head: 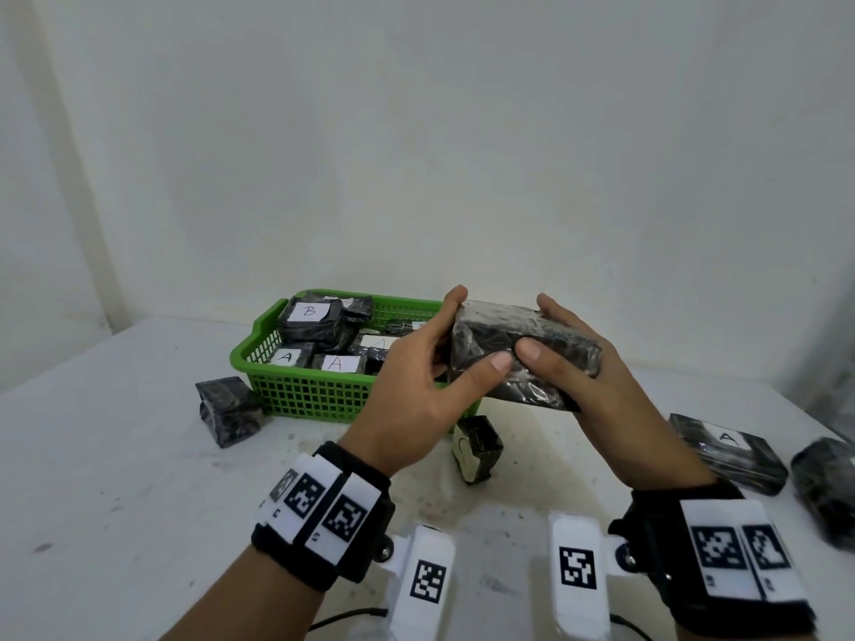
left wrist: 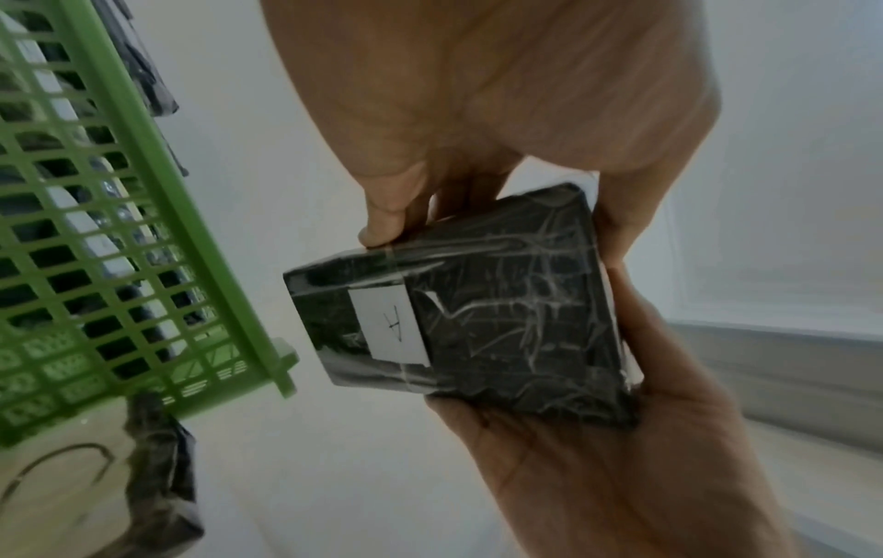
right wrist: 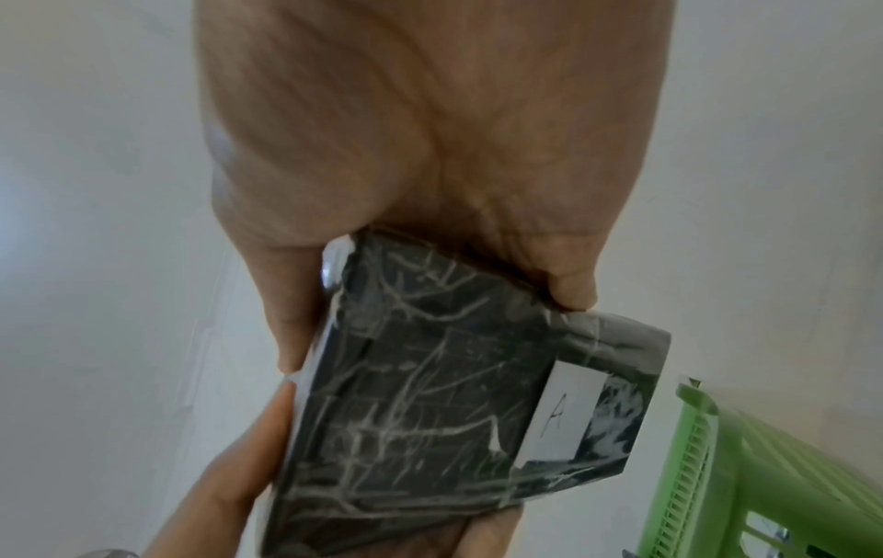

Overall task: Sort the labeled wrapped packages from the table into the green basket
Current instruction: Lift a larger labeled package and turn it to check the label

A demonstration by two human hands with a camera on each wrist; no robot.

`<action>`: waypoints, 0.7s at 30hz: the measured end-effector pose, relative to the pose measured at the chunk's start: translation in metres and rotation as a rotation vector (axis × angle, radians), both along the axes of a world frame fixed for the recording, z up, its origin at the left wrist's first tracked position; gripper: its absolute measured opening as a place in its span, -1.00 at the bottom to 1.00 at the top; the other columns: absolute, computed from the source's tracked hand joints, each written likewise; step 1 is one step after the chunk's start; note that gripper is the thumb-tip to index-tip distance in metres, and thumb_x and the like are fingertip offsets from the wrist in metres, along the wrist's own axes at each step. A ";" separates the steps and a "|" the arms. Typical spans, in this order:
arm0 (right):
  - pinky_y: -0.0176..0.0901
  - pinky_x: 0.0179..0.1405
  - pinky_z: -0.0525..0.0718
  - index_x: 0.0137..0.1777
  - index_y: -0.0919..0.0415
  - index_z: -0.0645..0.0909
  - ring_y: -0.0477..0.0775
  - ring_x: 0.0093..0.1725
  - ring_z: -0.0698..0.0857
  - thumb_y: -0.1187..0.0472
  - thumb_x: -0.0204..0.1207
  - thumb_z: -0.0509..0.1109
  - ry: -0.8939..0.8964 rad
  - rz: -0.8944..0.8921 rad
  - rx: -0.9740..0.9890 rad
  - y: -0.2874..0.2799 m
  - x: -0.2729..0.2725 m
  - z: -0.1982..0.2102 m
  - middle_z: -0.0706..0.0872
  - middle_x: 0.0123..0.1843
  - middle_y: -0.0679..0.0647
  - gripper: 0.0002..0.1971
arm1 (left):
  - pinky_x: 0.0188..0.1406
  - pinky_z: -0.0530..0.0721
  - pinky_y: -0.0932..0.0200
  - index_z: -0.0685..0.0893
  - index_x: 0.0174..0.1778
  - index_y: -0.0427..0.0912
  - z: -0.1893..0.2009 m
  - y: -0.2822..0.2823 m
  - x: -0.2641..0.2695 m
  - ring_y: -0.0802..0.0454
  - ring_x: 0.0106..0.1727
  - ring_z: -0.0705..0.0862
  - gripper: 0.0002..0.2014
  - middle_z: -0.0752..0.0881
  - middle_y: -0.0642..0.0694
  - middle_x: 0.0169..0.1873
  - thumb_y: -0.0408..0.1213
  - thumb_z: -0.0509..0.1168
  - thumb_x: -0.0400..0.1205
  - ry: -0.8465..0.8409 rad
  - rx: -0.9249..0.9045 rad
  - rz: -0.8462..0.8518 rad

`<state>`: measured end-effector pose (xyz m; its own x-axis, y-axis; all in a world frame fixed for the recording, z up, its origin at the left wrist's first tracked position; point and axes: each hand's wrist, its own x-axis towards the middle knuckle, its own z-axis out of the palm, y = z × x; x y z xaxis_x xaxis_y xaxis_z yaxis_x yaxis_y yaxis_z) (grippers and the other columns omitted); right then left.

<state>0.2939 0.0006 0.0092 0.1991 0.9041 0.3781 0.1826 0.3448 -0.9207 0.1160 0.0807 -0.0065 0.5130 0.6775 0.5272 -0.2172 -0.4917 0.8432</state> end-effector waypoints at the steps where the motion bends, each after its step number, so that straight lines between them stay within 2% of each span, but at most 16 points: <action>1: -0.05 0.54 0.63 0.81 -0.08 0.26 -0.21 0.42 0.74 -0.22 0.19 0.66 -0.015 0.007 -0.001 -0.001 0.000 0.001 0.73 0.46 -0.30 0.15 | 0.54 0.61 -0.04 0.17 0.81 -0.17 0.000 0.000 -0.001 0.10 0.48 0.68 -0.03 0.71 0.01 0.46 0.08 0.45 0.55 -0.009 -0.017 0.001; 3: -0.26 0.33 0.74 0.84 -0.05 0.16 -0.27 0.40 0.74 -0.05 0.28 0.68 -0.050 0.043 -0.014 -0.002 0.000 0.001 0.75 0.36 -0.45 0.14 | 0.45 0.64 0.18 0.20 0.80 -0.19 0.003 0.001 -0.003 0.24 0.46 0.67 -0.08 0.74 0.25 0.38 0.07 0.46 0.59 -0.028 -0.058 -0.006; 4: -0.36 0.24 0.74 0.85 -0.05 0.12 -0.30 0.39 0.73 0.04 0.33 0.67 -0.064 0.060 -0.027 -0.003 0.000 0.001 0.75 0.32 -0.52 0.12 | 0.38 0.65 0.31 0.23 0.79 -0.22 0.004 0.003 -0.004 0.33 0.43 0.67 -0.12 0.74 0.40 0.31 0.03 0.47 0.64 -0.037 -0.068 -0.013; 5: -0.40 0.20 0.73 0.85 -0.05 0.09 -0.31 0.39 0.73 0.08 0.35 0.66 -0.075 0.071 -0.040 -0.004 0.000 0.001 0.74 0.31 -0.55 0.12 | 0.32 0.65 0.38 0.26 0.77 -0.24 0.005 0.006 -0.006 0.38 0.40 0.67 -0.17 0.73 0.47 0.26 -0.03 0.47 0.67 -0.042 -0.072 -0.016; 6: -0.42 0.19 0.73 0.86 -0.07 0.09 -0.30 0.40 0.73 0.07 0.33 0.67 -0.084 0.078 -0.050 -0.004 0.000 0.001 0.73 0.35 -0.51 0.14 | 0.31 0.65 0.37 0.29 0.76 -0.25 0.005 0.008 -0.007 0.34 0.40 0.68 -0.22 0.75 0.42 0.28 -0.09 0.44 0.67 -0.042 -0.072 -0.015; 7: -0.42 0.18 0.73 0.85 -0.09 0.11 -0.28 0.41 0.73 0.04 0.31 0.69 -0.090 0.085 -0.057 -0.005 0.000 0.001 0.72 0.40 -0.45 0.15 | 0.33 0.66 0.33 0.30 0.76 -0.24 0.005 0.010 -0.008 0.27 0.42 0.70 -0.24 0.76 0.28 0.33 -0.12 0.42 0.66 -0.037 -0.066 -0.012; 9: -0.41 0.17 0.74 0.85 -0.10 0.13 -0.29 0.40 0.73 0.03 0.34 0.67 -0.087 0.083 -0.059 -0.005 0.001 0.001 0.68 0.47 -0.38 0.11 | 0.35 0.67 0.29 0.30 0.76 -0.22 0.003 0.011 -0.009 0.21 0.43 0.70 -0.25 0.73 0.12 0.40 -0.12 0.39 0.65 -0.026 -0.048 -0.006; 11: -0.27 0.32 0.73 0.83 -0.11 0.19 -0.27 0.42 0.72 -0.07 0.34 0.68 -0.065 0.071 -0.035 -0.005 0.002 0.002 0.69 0.47 -0.36 0.08 | 0.38 0.65 0.28 0.26 0.78 -0.21 0.001 0.011 -0.008 0.21 0.46 0.68 -0.19 0.70 0.14 0.44 -0.07 0.43 0.64 -0.032 -0.051 -0.030; 13: -0.07 0.55 0.60 0.82 -0.11 0.24 -0.20 0.50 0.68 -0.34 0.19 0.73 -0.017 0.061 -0.021 -0.003 0.004 0.003 0.68 0.54 -0.26 0.20 | 0.44 0.64 0.20 0.22 0.79 -0.20 0.000 0.010 -0.007 0.16 0.50 0.66 -0.11 0.68 0.13 0.47 -0.01 0.44 0.59 -0.027 -0.059 -0.048; 14: -0.04 0.58 0.56 0.82 -0.09 0.25 -0.17 0.52 0.67 -0.44 0.12 0.71 -0.008 0.056 -0.017 -0.002 0.005 0.003 0.67 0.57 -0.22 0.26 | 0.47 0.64 0.15 0.23 0.79 -0.21 -0.001 0.009 -0.007 0.14 0.50 0.66 -0.09 0.69 0.12 0.46 0.00 0.44 0.56 -0.025 -0.063 -0.051; 16: -0.04 0.59 0.55 0.83 -0.06 0.23 -0.16 0.53 0.66 -0.49 0.07 0.70 -0.018 0.060 -0.021 -0.001 0.006 0.003 0.63 0.62 -0.16 0.32 | 0.46 0.66 0.14 0.29 0.76 -0.26 0.000 0.009 -0.007 0.15 0.47 0.68 -0.11 0.73 0.21 0.40 0.01 0.45 0.55 -0.024 -0.071 -0.044; 19: -0.11 0.52 0.61 0.85 -0.07 0.16 -0.15 0.54 0.66 -0.28 0.23 0.70 -0.056 0.082 -0.046 -0.001 0.008 0.000 0.62 0.63 -0.13 0.21 | 0.34 0.66 0.32 0.34 0.73 -0.29 0.000 0.009 -0.005 0.34 0.42 0.67 -0.22 0.72 0.51 0.27 -0.07 0.42 0.63 -0.019 -0.069 -0.042; 21: -0.29 0.36 0.70 0.85 -0.06 0.12 -0.19 0.51 0.67 -0.08 0.36 0.64 -0.082 0.093 -0.057 -0.003 0.009 -0.001 0.62 0.62 -0.13 0.10 | 0.30 0.64 0.39 0.34 0.73 -0.28 -0.001 0.011 -0.005 0.43 0.41 0.64 -0.25 0.71 0.54 0.26 -0.08 0.37 0.64 -0.010 -0.079 -0.045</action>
